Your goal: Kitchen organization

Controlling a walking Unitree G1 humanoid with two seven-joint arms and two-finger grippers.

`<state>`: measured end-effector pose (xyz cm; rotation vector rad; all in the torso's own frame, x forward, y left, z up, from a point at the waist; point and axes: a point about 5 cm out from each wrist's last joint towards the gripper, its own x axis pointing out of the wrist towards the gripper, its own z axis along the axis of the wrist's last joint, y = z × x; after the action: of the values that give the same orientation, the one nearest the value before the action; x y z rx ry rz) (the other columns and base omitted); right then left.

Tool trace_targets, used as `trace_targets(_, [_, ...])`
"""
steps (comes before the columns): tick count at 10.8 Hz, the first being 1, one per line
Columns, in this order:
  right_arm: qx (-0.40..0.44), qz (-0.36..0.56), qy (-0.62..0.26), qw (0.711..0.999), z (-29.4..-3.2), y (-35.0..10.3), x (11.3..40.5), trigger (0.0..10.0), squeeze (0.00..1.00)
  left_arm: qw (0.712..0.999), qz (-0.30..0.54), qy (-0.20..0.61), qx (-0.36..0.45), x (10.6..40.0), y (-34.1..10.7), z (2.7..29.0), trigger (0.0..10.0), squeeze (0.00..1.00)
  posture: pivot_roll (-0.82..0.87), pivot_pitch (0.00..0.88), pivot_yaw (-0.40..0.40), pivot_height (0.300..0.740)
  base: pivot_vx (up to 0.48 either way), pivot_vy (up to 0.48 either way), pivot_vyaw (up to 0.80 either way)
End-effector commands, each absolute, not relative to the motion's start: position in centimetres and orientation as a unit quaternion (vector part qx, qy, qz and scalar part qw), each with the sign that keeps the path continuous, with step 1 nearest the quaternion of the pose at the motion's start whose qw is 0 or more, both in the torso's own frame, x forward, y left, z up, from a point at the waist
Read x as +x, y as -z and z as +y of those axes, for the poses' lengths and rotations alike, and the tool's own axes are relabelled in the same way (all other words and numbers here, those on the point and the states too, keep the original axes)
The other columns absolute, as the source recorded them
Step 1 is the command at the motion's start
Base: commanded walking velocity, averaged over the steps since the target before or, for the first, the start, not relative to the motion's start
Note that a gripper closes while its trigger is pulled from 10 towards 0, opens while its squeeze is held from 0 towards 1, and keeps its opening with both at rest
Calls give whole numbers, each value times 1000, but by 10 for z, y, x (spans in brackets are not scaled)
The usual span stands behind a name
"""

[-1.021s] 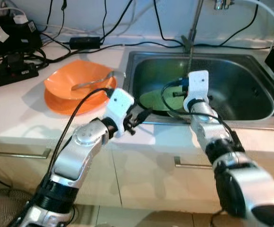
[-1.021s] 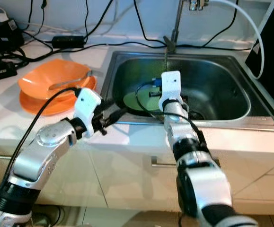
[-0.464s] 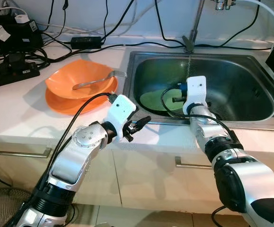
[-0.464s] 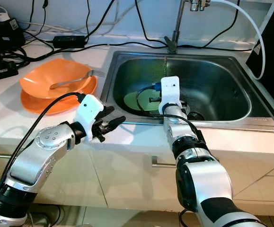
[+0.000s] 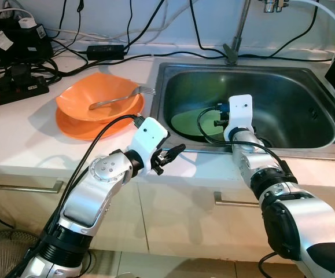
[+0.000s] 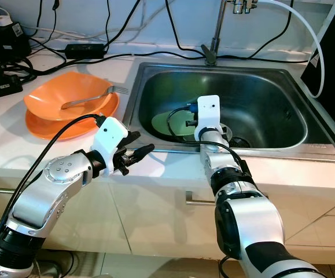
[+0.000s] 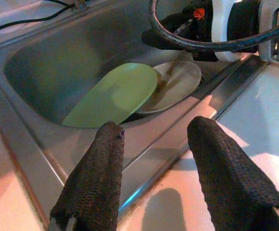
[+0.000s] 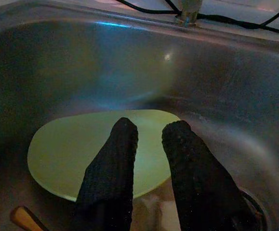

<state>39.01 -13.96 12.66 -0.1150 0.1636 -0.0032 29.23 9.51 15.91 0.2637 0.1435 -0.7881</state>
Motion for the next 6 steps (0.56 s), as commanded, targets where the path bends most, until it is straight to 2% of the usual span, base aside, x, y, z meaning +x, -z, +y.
trace_targets(1, [-71, 69, -9, 995, -135, -135, 394, 10000, 1000, 911, 70, 385, 131, 290, -160, 93, 10000, 0, -6, 5, -25, 740, 0, 0, 0])
trace_targets(2, [-73, 66, -10, 995, -135, -136, 394, 10000, 1000, 911, 70, 385, 131, 291, -160, 93, 10000, 0, -7, 4, -25, 740, 0, 0, 0])
trace_targets(3, [-87, 53, -12, 995, -134, -142, 396, 10000, 157, 912, 68, 384, 130, 291, -160, 93, 10000, 0, -7, 5, -26, 740, 0, 0, 0])
trace_targets(4, [-93, 41, -12, 995, -134, -146, 397, 10000, 0, 913, 64, 382, 131, 292, -161, 93, 10000, 0, -9, 6, -25, 740, 0, 0, 0])
trace_targets(6, [-92, -29, -12, 995, -133, -173, 403, 10000, 0, 922, 33, 362, 133, 297, -170, 93, 10000, 0, -12, 7, -23, 740, 0, 0, 0])
